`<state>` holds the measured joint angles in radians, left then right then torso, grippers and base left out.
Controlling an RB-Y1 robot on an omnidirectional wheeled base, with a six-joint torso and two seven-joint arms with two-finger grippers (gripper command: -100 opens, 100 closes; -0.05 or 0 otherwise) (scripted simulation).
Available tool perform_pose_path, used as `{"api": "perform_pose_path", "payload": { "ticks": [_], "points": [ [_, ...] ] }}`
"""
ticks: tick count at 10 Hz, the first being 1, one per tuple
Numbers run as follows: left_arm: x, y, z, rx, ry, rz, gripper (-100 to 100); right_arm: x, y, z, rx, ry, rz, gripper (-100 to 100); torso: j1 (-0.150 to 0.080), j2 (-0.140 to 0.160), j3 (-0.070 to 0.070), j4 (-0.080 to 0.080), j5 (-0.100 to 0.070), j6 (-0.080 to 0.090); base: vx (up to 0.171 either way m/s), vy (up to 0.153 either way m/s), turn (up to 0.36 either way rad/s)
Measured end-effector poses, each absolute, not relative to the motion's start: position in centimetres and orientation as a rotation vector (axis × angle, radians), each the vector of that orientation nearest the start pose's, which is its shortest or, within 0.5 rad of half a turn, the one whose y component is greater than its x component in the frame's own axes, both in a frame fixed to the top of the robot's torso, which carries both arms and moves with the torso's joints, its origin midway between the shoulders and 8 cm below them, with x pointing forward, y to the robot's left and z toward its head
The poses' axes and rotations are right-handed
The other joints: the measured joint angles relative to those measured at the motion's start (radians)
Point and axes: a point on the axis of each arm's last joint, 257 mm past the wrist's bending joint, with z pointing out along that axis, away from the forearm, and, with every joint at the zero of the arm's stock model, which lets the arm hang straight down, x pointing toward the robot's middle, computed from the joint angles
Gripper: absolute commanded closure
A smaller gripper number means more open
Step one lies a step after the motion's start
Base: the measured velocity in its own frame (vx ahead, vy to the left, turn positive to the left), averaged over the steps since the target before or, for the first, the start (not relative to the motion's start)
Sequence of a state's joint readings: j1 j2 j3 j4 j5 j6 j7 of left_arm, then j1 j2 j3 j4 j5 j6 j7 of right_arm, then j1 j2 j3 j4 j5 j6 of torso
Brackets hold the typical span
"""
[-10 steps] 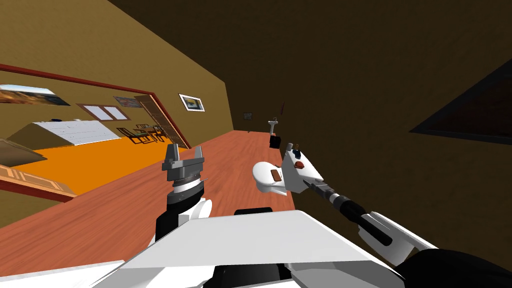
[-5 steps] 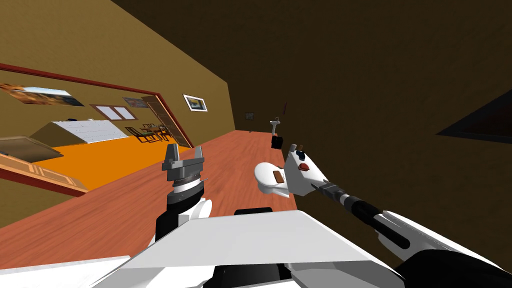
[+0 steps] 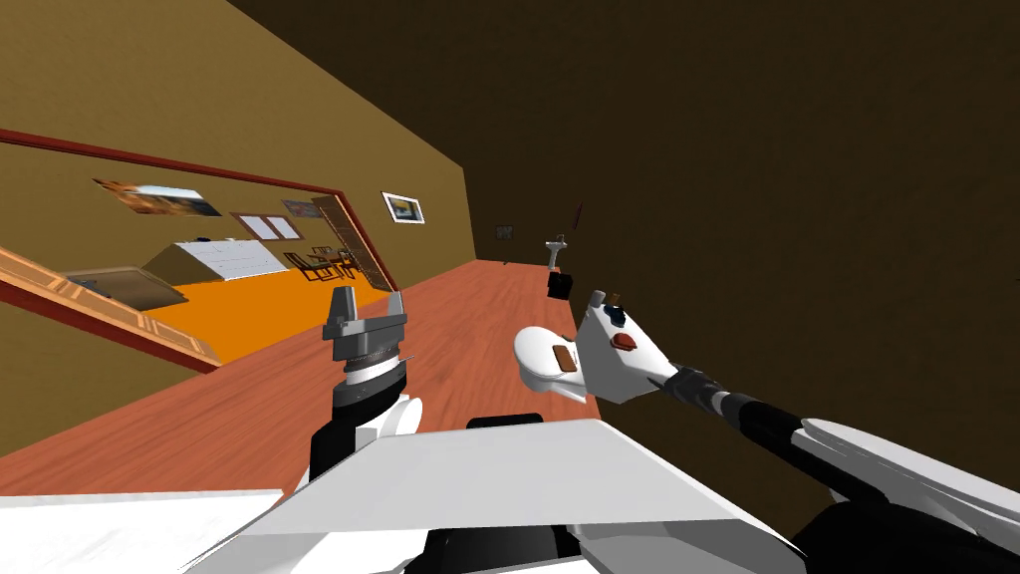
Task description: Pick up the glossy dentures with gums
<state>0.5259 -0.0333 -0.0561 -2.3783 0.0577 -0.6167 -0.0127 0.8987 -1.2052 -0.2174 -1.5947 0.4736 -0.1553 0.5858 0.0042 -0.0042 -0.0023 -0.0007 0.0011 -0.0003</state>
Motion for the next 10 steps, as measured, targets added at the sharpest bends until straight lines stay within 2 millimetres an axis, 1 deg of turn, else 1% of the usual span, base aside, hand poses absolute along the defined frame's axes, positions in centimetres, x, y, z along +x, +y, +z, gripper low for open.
{"api": "perform_pose_path", "payload": {
  "ticks": [1, 2, 6, 8, 10],
  "points": [
    [29.9, 27.0, 7.9, -0.565, 0.412, -1.405, 0, 24.9, -64.2, -27.7, -0.684, 2.212, -0.603, -100, 0.0, 0.001, 0.0, 0.0, 0.0, 0.0, 0.045, 0.08, 0.142],
    [29.9, 27.0, 7.9, -0.565, 0.412, -1.405, 0, 24.6, -65.4, -27.7, -0.762, 2.23, -0.65, -100, 0.0, 0.001, 0.001, 0.0, 0.0, 0.0, 0.052, 0.082, 0.152],
    [29.9, 27.1, 7.9, -0.565, 0.412, -1.405, 0, 21.7, -69.6, -27.1, -1.059, 2.284, -0.801, -100, -0.001, 0.001, 0.0, 0.0, -0.001, 0.0, 0.062, 0.059, 0.132],
    [29.9, 27.1, 7.9, -0.565, 0.412, -1.405, 0, 20.5, -71.2, -26.7, -1.193, 2.3, -0.85, -100, -0.002, 0.0, 0.0, 0.0, -0.001, 0.0, 0.074, 0.035, 0.125],
    [29.9, 27.1, 7.9, -0.565, 0.412, -1.405, 0, 19.4, -72.2, -26.7, -1.316, 2.311, -0.879, -100, -0.003, 0.001, 0.0, 0.0, -0.001, 0.0, 0.075, 0.022, 0.11]
  ]
}}
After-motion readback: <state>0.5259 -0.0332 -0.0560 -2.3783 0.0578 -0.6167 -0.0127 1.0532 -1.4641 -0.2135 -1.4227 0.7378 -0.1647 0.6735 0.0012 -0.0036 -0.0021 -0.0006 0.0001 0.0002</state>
